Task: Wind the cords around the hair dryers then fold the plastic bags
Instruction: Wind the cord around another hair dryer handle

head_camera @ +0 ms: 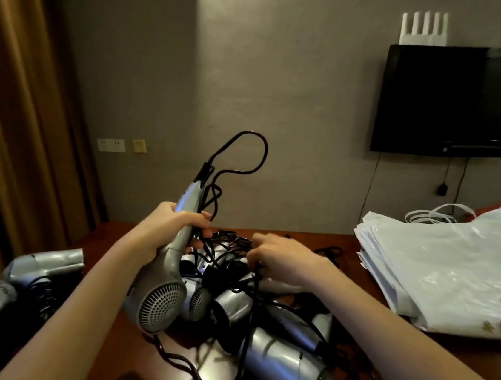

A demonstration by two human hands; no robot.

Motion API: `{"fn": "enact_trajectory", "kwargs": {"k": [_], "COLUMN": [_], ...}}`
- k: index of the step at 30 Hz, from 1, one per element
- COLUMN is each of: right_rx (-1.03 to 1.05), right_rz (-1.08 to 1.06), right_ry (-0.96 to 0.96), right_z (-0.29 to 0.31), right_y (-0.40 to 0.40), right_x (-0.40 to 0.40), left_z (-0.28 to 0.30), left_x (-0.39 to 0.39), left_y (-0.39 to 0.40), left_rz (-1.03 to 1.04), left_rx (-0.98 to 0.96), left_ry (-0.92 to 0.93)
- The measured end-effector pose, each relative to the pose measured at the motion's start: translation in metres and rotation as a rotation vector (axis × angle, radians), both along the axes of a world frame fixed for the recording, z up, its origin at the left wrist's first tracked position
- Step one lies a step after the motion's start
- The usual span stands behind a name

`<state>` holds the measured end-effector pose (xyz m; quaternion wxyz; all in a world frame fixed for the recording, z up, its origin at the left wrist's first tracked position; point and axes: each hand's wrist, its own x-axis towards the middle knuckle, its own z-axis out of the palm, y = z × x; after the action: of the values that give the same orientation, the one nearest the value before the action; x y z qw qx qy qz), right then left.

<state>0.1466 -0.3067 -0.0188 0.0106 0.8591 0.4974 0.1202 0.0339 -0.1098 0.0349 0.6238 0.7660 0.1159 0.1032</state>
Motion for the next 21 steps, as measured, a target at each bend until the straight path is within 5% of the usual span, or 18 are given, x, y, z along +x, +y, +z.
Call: {"fn": "enact_trajectory", "kwargs": {"k": [6, 12, 17, 19, 21], "right_rx": [0.309, 0.306, 1.318, 1.253, 0.891], "right_rz": [-0.226, -0.498, -0.190, -0.083, -0.081], "right_ry": [-0.148, -0.046, 0.233, 0.276, 0.291], "right_z": [0.065, 0.055, 0.072, 0.075, 0.072], "right_y": [-0.049, -0.082, -0.094, -0.095, -0.087], "right_x": [0.029, 0.052, 0.016, 0.001, -0.002], "left_z": [0.024, 0.014, -0.007, -0.012, -0.015], "left_x": [0.007, 0.047, 0.059, 0.059, 0.061], "left_y": [-0.017, -0.046, -0.060, -0.064, -0.070], "left_rz": [0.017, 0.044, -0.012, -0.015, -0.017], "left_rx": [0.018, 0.564, 0.897, 1.009, 1.125], "left_ry": [-0.147, -0.128, -0.117, -0.140, -0.161]}}
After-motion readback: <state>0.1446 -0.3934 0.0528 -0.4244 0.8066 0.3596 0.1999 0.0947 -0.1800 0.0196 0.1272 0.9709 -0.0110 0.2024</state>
